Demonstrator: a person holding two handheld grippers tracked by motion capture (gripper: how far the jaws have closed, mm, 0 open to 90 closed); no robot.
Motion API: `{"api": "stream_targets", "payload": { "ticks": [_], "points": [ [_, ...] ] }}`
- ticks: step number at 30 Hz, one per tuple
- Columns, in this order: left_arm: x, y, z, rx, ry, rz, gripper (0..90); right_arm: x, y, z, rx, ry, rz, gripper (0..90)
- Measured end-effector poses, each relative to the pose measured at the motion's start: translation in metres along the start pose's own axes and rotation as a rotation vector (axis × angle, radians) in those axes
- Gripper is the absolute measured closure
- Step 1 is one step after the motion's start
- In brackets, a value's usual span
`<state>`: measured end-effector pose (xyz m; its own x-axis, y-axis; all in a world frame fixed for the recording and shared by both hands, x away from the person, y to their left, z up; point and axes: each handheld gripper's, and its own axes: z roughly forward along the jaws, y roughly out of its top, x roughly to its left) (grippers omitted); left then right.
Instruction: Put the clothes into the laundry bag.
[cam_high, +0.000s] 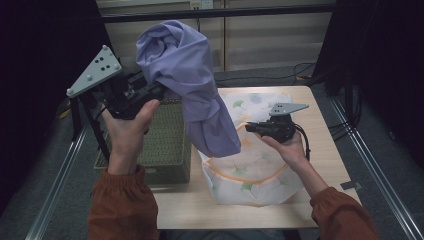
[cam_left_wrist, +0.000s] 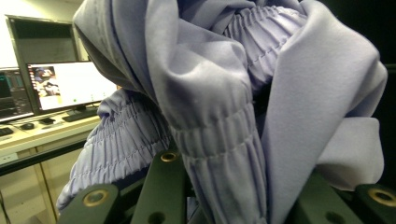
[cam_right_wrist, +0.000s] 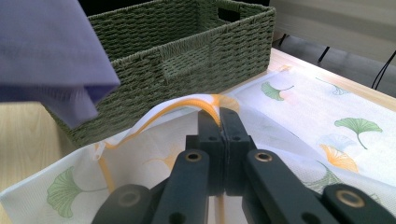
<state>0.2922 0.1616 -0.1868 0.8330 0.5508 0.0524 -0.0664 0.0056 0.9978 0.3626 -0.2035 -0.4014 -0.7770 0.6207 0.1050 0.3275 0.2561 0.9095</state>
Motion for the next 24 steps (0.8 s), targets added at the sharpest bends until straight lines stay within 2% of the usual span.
{"api": "stream_targets", "payload": {
  "ticks": [4, 12, 17, 19, 24],
  "points": [
    [-0.01, -0.004, 0.005, 0.02, -0.012, 0.013, 74.6, 0.0, 0.0, 0.0, -0.005, 0.002, -0.002, 89.6],
    [-0.018, -0.02, 0.019, 0.052, -0.055, -0.008, 74.6, 0.0, 0.0, 0.0, -0.008, 0.004, -0.003, 89.6],
    [-0.029, -0.029, 0.025, 0.079, -0.071, 0.006, 74.6, 0.0, 0.0, -0.001, -0.009, 0.005, 0.002, 89.6],
    [-0.03, -0.033, 0.027, 0.09, -0.079, 0.015, 74.6, 0.0, 0.0, -0.001, -0.011, 0.006, 0.004, 89.6],
    [-0.032, -0.043, 0.035, 0.105, -0.096, 0.004, 74.6, 0.001, 0.001, -0.001, -0.008, 0.005, 0.005, 89.6]
  ]
}}
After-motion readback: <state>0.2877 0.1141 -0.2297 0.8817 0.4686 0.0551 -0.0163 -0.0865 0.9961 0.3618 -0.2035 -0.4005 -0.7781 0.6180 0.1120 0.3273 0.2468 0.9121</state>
